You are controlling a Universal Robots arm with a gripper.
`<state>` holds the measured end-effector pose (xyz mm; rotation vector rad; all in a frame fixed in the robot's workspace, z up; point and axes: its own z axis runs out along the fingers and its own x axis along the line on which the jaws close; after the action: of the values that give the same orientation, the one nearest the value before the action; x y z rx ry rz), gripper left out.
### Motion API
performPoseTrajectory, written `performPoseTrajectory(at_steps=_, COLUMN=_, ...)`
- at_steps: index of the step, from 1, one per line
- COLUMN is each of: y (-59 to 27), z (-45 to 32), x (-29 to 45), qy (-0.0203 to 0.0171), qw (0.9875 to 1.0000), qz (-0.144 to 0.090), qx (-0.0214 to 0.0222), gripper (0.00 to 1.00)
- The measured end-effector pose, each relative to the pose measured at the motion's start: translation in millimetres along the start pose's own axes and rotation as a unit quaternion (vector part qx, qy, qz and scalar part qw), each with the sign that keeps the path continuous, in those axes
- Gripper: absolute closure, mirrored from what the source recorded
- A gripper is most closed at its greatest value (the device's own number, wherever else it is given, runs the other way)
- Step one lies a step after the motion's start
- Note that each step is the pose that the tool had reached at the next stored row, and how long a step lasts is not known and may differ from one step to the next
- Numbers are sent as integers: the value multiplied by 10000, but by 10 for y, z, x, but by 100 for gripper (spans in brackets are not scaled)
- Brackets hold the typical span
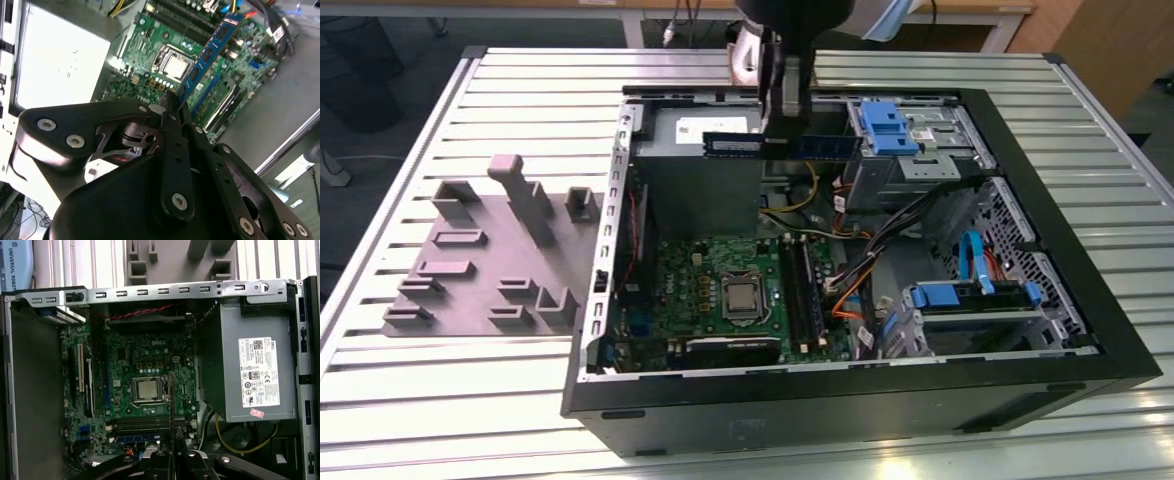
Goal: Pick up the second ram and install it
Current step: 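Pick up the second ram and move it above second insertion slot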
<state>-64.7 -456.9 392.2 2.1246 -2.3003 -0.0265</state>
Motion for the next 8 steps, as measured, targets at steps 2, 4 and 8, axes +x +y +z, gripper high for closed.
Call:
performPoseTrajectory(at_steps=2, y=-59, z=-1, x=-5, qy=0, qw=10000, qz=1, qx=0, gripper=86)
performPoseTrajectory(at_steps=4, y=-117, z=-2, x=-9, qy=0, qw=10000, qz=0, qx=0, gripper=86)
performPoseTrajectory(at_steps=8, y=-234, z=-5, x=-19, qy=0, qw=10000, qz=0, qx=0, gripper=86)
